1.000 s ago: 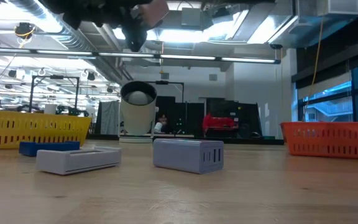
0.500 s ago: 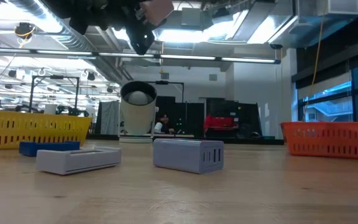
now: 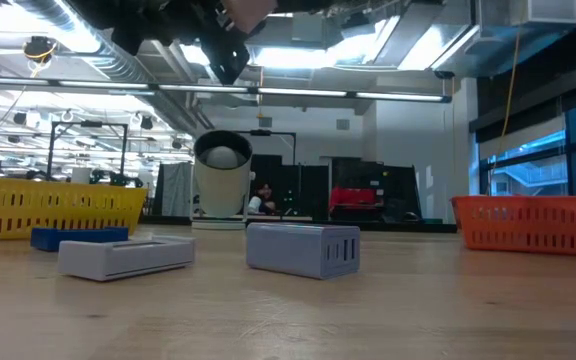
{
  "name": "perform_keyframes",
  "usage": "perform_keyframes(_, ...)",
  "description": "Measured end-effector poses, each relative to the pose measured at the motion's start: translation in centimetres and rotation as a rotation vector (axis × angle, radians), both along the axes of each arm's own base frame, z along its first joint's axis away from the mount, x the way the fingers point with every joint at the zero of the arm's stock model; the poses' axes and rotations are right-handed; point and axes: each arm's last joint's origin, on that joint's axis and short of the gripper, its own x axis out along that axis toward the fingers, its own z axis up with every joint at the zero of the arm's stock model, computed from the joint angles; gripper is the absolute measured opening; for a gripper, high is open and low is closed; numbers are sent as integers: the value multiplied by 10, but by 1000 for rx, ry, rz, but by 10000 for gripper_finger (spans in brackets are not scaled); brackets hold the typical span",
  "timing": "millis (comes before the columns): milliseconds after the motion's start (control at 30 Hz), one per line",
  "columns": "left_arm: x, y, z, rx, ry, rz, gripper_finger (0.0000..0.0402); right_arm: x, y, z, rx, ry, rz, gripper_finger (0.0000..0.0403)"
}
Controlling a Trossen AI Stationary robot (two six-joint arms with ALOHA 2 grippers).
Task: Pick & Place Office items
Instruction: Put the pink charger adapter into the orange basket
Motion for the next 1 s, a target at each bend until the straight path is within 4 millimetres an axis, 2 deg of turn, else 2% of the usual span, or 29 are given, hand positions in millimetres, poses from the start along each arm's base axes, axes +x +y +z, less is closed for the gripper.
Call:
perform_keyframes(400, 0, 0, 0, 10, -8, -13, 196, 5, 2, 7, 16, -45, 33, 261)
perform_keyframes(733, 0, 0, 1, 12, -22, -20, 196, 18, 4, -2, 9, -85, 62, 259)
perform_keyframes(867, 0, 0, 1, 11, -21, -20, 196, 19, 4, -4, 8, -82, 62, 240)
perform_keyframes(1000, 0, 0, 1, 11, -18, -22, 196, 20, 4, -5, 0, -80, 63, 201)
